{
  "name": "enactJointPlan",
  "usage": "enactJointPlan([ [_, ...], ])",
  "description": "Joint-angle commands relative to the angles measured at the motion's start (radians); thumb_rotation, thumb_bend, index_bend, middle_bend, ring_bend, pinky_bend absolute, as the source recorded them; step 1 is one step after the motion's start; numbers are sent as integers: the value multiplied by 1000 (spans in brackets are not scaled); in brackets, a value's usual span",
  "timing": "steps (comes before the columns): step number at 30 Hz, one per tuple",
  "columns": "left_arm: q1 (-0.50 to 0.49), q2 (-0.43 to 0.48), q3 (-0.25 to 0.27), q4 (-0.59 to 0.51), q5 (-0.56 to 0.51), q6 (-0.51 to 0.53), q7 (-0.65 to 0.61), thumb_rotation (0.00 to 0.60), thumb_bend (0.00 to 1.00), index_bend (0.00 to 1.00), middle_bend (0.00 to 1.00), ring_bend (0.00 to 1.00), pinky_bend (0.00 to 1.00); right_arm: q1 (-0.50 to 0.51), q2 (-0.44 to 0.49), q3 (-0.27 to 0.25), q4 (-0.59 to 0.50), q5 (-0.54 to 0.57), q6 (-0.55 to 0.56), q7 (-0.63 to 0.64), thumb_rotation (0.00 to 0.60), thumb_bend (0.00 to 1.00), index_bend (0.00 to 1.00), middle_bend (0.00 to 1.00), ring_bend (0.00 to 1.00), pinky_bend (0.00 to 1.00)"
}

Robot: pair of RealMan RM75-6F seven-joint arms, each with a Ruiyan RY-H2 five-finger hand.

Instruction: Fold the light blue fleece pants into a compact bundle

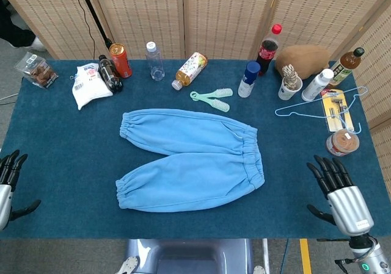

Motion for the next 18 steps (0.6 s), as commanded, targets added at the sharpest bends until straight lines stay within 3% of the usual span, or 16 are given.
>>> enactJointPlan([
  [1,-4,12,-7,-15,9,7,7,600,16,0,0,0,0,73,-11,3,-3,-52,-69,-27,600,0,0,0,0,36],
  [8,-11,25,-13,-9,-13,-12,-13,600,16,0,0,0,0,197,-70,17,-23,-21,-280,-83,600,0,0,0,0,68],
  [18,-12,36,-20,-6,-29,-15,-42,600,16,0,0,0,0,251,-154,23,72,23,-353,-151,600,0,0,0,0,74],
])
